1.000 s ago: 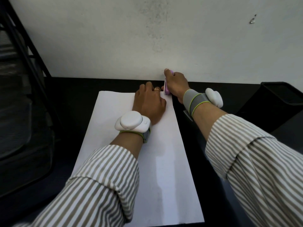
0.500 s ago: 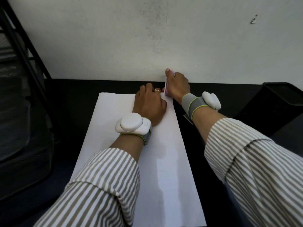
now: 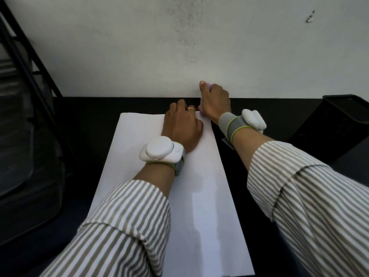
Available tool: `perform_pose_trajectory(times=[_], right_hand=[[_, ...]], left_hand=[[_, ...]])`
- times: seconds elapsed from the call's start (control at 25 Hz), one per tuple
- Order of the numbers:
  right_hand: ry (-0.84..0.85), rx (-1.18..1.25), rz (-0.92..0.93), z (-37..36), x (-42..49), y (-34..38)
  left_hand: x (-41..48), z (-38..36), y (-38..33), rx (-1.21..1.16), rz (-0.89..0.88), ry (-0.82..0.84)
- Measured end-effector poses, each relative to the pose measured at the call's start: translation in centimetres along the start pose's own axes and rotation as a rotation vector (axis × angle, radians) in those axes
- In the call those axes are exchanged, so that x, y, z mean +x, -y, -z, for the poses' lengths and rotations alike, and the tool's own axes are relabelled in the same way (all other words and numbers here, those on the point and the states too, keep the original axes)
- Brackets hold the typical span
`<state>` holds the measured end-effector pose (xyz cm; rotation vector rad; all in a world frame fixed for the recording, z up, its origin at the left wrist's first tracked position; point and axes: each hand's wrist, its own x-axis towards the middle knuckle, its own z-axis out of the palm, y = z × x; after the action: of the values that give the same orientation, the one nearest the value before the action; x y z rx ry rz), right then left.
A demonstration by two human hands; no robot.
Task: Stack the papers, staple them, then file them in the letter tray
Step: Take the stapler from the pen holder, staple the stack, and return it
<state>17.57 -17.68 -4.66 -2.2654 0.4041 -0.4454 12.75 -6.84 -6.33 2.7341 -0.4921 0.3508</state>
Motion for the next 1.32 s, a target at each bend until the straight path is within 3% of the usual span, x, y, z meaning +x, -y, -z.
perform_pose_trajectory(times=[0.52, 0.88, 1.16, 1.32], right_hand=[[0.081, 0.036, -0.038, 0.2, 0.3, -0.4], [0.131, 0.261, -0.127, 0.6, 0.0, -0.3], [0.013, 0.384, -0.183, 0.7, -0.6, 0.0], [0.106, 0.371, -0.150, 1.3, 0.0, 0.4]], left_hand=[[0.0, 0.0, 0.1, 0.015, -0.005, -0.010], [-0.1, 0.0, 0.0, 0.003, -0.003, -0.017], [-0.2, 0.2, 0.1, -0.004, -0.014, -0.026], [-0.2, 0.2, 0.0, -0.009, -0.014, -0.021]])
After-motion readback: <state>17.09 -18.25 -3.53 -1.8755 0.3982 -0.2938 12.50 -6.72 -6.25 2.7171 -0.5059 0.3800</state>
